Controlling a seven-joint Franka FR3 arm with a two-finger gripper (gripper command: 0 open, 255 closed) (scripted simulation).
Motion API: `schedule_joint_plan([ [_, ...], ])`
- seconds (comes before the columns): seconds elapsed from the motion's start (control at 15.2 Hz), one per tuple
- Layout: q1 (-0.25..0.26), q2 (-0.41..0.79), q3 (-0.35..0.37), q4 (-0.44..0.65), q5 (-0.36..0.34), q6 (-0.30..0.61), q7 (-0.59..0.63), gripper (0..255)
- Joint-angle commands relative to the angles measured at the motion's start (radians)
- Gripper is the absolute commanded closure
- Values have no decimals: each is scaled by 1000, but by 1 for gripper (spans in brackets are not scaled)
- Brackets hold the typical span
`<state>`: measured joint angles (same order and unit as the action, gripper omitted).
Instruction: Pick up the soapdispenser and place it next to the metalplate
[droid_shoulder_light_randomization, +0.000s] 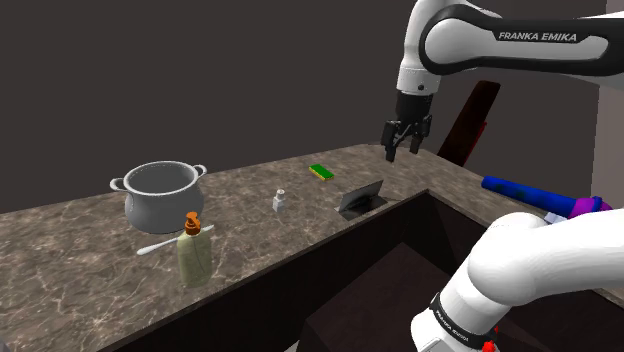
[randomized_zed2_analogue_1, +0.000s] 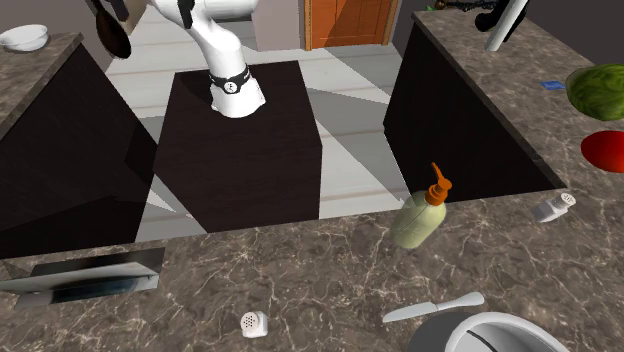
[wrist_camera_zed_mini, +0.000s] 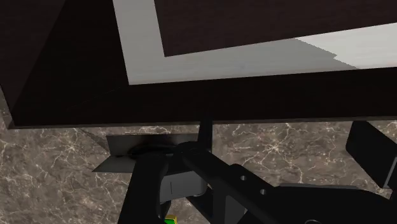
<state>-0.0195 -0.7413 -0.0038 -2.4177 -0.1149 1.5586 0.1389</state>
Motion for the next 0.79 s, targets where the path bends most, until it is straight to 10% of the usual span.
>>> schedule_joint_plan([
  [0.0, 0, 0, 0, 0, 0, 0, 0, 0],
  [0.73, 86, 215, 157, -3, 132, 250, 190, 0],
])
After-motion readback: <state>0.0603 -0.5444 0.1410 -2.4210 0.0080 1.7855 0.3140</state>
